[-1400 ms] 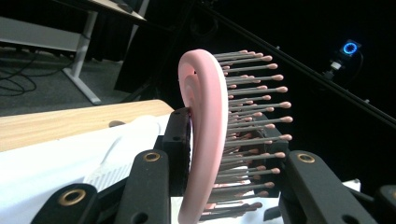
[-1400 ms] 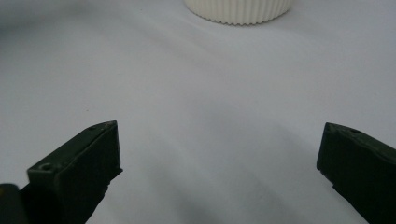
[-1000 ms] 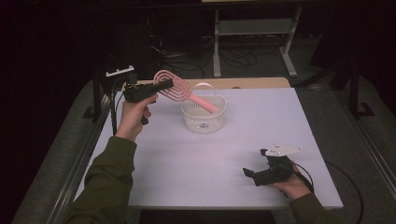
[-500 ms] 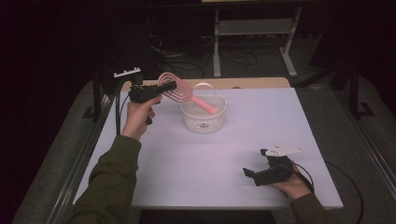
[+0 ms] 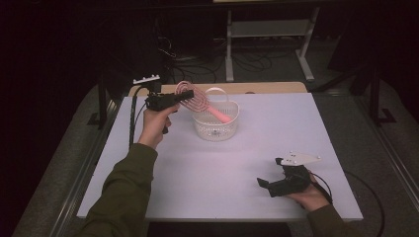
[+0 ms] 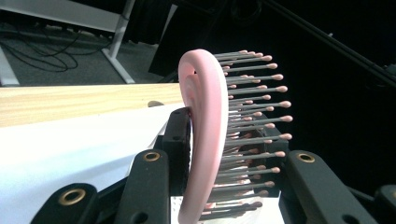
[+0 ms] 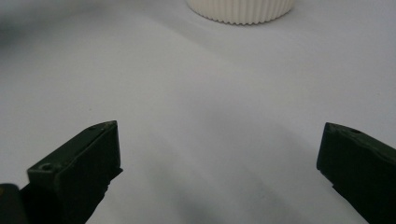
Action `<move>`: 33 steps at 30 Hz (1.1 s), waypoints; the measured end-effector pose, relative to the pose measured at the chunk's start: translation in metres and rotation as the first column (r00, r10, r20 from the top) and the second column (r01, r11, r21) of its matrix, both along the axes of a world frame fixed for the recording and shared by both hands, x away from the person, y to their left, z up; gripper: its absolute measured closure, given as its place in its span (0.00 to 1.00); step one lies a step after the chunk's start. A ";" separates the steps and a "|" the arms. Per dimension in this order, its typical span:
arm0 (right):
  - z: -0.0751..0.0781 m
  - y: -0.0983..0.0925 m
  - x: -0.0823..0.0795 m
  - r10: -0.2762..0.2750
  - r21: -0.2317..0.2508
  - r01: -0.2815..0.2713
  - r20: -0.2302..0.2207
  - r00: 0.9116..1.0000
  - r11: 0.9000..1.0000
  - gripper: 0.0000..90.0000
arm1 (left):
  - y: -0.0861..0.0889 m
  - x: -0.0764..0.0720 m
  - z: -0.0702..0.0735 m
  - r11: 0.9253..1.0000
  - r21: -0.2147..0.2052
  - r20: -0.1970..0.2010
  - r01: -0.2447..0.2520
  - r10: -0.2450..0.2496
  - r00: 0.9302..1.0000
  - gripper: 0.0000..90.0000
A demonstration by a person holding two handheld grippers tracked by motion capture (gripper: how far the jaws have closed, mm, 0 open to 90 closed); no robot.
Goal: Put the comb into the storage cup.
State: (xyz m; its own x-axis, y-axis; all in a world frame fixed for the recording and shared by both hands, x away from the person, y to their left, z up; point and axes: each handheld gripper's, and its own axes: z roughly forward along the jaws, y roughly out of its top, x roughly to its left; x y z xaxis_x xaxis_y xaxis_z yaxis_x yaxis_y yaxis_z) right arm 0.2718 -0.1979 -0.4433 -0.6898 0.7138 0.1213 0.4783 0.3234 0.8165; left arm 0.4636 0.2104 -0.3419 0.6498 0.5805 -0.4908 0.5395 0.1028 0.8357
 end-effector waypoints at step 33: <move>0.001 0.001 -0.001 0.006 -0.004 -0.006 0.011 1.000 1.000 0.00 | -0.017 0.008 -0.032 0.999 0.034 -0.065 -0.006 0.008 0.998 0.71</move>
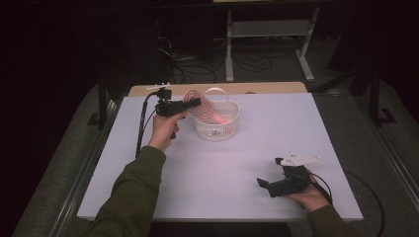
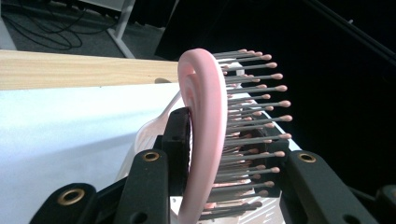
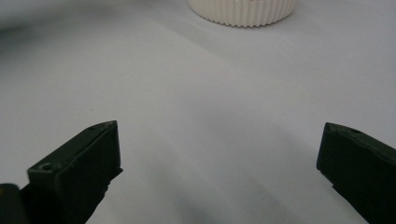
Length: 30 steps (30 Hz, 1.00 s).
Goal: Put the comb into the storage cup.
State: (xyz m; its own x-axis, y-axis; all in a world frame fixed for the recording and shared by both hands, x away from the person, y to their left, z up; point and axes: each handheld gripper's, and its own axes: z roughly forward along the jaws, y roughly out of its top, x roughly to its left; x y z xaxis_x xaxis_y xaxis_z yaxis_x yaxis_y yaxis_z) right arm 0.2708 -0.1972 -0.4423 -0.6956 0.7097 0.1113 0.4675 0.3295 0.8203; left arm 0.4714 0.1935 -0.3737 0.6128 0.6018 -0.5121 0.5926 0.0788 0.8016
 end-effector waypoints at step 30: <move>-0.001 0.001 0.000 0.000 -0.005 0.000 -0.003 1.000 1.000 0.00 | 0.006 -0.003 0.001 0.991 0.126 0.069 -0.038 0.029 0.997 0.56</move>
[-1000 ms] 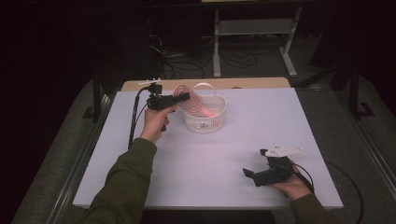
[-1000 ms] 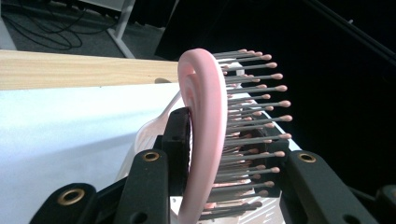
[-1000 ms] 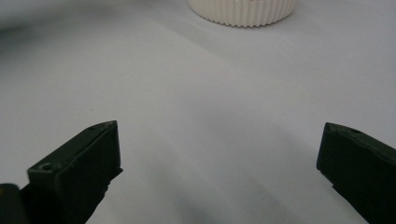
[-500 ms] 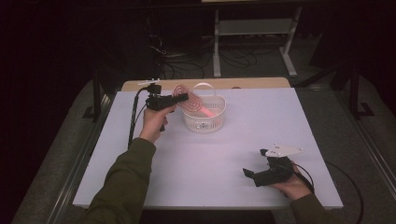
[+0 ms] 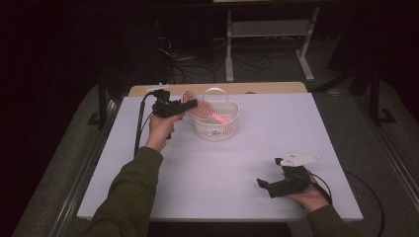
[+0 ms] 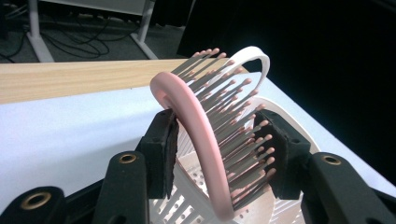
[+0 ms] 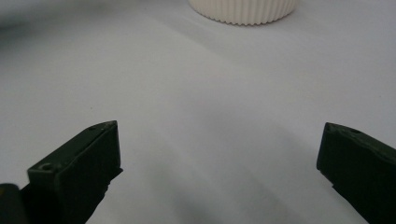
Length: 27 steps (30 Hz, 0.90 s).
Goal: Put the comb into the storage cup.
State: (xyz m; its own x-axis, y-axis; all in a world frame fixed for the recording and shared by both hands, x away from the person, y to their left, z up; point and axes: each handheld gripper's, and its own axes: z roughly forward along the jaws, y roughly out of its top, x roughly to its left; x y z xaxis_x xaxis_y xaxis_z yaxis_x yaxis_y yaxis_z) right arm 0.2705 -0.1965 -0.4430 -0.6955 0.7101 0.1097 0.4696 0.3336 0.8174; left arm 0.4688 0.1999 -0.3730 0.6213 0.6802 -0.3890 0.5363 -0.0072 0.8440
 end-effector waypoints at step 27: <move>0.001 -0.003 -0.001 0.007 0.012 -0.007 0.008 1.000 1.000 0.00 | -0.005 -0.017 0.006 0.981 0.192 0.114 0.029 -0.052 0.992 0.17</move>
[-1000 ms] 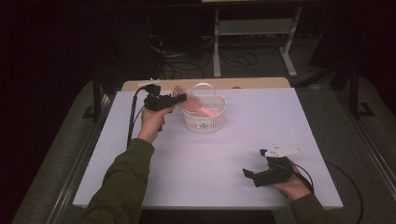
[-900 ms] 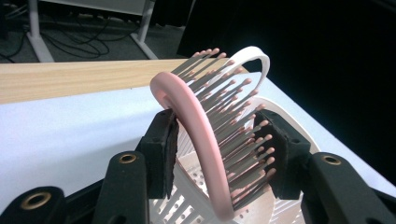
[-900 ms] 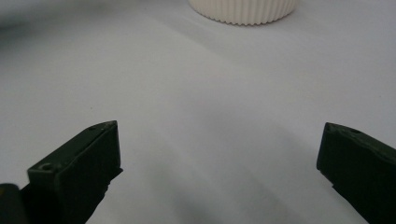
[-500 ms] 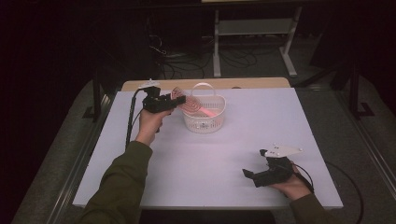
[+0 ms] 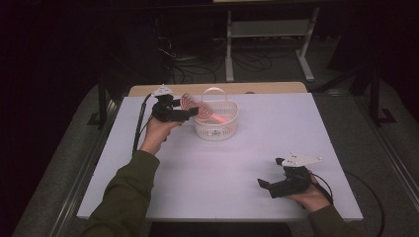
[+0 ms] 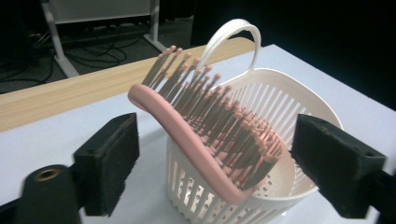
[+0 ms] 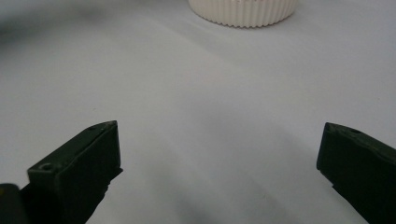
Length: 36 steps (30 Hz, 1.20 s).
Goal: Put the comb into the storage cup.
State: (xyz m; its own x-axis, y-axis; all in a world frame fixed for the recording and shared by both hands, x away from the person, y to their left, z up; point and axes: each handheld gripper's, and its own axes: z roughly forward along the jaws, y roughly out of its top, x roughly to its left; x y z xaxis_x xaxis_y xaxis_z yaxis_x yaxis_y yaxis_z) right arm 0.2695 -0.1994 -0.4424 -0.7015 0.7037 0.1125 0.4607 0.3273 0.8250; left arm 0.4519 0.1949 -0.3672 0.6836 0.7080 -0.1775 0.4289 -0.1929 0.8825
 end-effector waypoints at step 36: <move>0.001 0.001 -0.001 -0.014 -0.010 0.014 0.004 1.000 1.000 0.00 | 0.029 -0.054 -0.007 0.983 0.134 -0.003 0.123 -0.124 0.992 0.00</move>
State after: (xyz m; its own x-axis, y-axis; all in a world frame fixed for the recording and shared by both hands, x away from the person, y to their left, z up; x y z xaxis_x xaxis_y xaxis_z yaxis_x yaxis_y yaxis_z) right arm 0.2690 -0.1983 -0.4418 -0.6918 0.7148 0.1028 0.4624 0.3291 0.8233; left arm 0.3980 0.2236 -0.3743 0.7680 0.6350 -0.0830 0.3894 -0.3602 0.8477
